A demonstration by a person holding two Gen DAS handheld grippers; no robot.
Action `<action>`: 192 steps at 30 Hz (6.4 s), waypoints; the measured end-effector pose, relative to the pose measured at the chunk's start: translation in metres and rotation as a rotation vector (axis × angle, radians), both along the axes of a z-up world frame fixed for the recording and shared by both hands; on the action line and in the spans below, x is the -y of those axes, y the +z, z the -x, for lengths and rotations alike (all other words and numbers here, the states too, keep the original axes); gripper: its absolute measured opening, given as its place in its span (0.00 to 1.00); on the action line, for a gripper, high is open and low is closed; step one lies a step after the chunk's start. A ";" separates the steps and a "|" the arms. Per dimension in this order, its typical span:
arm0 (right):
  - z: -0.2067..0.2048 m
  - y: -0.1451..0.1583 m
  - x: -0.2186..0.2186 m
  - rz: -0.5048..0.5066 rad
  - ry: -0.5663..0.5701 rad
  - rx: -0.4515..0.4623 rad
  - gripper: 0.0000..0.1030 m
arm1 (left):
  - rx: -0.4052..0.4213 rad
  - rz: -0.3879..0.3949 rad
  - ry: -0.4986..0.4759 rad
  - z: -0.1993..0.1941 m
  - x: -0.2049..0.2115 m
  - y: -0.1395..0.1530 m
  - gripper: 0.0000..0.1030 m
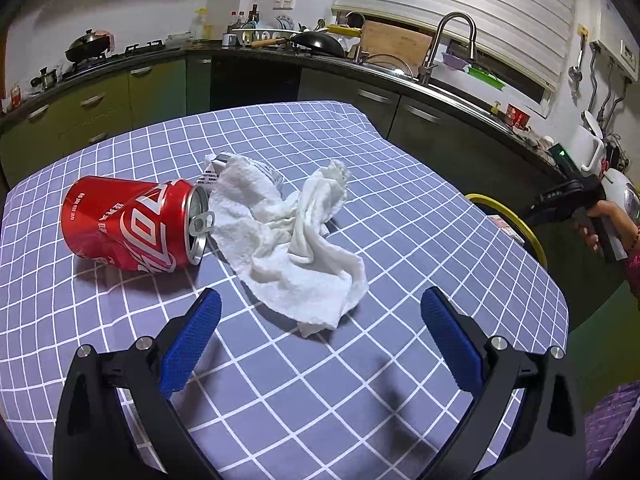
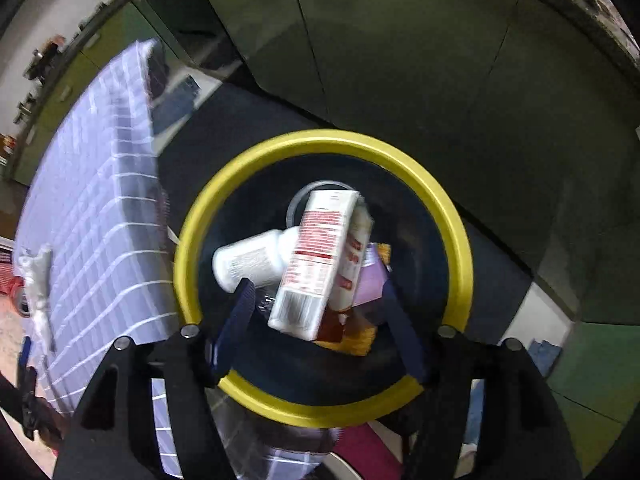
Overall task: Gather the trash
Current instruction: 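Carry the milk carton over the bin and release it with the right gripper, then grasp the white paper towel with the left gripper and lift it, then carry the paper towel over the bin and open the left gripper, then move the right gripper to the red Coca-Cola can and grasp it, then carry the red can over the bin and release it with the right gripper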
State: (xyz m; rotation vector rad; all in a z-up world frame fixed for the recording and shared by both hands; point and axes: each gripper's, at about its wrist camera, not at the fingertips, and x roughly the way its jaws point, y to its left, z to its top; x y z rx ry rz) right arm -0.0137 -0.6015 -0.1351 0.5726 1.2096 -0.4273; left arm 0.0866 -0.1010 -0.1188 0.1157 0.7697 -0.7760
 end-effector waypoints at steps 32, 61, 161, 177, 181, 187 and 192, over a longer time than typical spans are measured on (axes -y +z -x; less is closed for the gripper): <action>0.002 -0.007 -0.015 -0.109 0.109 0.156 0.62 | -0.072 -0.199 0.017 -0.050 0.076 -0.018 0.93; 0.000 -0.002 -0.023 -0.077 0.129 0.152 0.62 | 0.053 -0.153 0.037 -0.005 0.074 0.039 0.12; -0.231 0.073 -0.384 0.001 1.191 0.168 0.81 | 0.010 -0.052 0.112 -0.023 -0.046 -0.024 0.92; -0.316 0.015 -0.492 0.044 1.403 -0.154 0.83 | -0.037 -0.003 0.143 -0.027 -0.075 -0.019 0.94; -0.323 0.003 -0.495 0.054 1.412 -0.176 0.83 | -0.045 -0.002 0.132 -0.027 -0.072 -0.020 0.94; -0.320 -0.005 -0.512 0.086 1.422 -0.191 0.66 | -0.057 -0.001 0.129 -0.028 -0.071 -0.021 0.94; -0.302 -0.003 -0.528 0.077 1.413 -0.158 0.65 | -0.065 -0.001 0.125 -0.028 -0.069 -0.021 0.95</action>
